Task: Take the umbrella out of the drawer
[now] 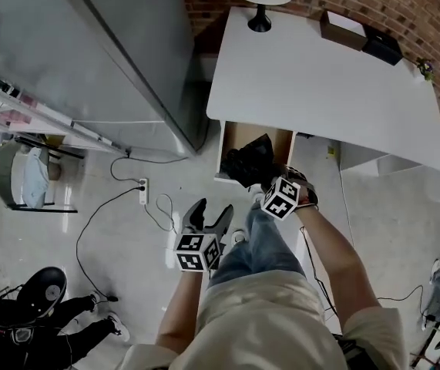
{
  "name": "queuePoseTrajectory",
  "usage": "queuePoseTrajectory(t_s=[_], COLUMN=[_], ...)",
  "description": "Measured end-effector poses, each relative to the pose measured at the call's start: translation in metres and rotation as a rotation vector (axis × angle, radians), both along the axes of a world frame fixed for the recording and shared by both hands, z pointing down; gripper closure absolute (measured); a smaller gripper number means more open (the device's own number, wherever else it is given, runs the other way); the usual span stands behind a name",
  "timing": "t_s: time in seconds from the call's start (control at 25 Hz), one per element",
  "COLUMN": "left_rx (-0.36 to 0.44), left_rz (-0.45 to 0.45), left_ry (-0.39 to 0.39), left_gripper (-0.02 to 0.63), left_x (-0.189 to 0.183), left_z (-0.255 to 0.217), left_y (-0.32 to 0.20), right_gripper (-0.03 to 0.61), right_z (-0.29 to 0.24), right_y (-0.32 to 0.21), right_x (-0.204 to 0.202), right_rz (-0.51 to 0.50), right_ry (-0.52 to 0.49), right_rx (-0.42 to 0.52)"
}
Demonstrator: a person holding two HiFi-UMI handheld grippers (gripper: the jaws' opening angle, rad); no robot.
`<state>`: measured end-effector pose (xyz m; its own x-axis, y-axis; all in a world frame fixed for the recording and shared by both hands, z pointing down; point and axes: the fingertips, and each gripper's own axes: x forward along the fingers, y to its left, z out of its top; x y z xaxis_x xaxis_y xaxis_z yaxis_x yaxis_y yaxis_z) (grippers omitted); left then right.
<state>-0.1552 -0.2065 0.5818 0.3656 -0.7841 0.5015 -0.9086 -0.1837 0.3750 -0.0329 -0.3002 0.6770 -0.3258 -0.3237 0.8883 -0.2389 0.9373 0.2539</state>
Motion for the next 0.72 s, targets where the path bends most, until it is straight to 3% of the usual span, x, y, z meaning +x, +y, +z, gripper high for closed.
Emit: queuePoseTrajectory(t_s=[0.12, 0.52, 0.72], left_rx=[0.011, 0.050, 0.085], left_rz=[0.007, 0.026, 0.017], left_ry=[-0.013, -0.022, -0.034], left_gripper=[0.348, 0.427, 0.506], left_x=[0.004, 0.016, 0.015], left_z=[-0.008, -0.037, -0.058], left_y=[0.006, 0.021, 0.022], right_gripper=[0.328, 0.328, 0.328], right_z=[-0.022, -0.102, -0.138], right_y=[0.015, 0.057, 0.077], right_x=[0.006, 0.026, 0.033], right_rz=[0.091, 0.352, 0.472], right_ry=[-0.087, -0.390, -0.534], right_rx=[-0.015, -0.012, -0.026])
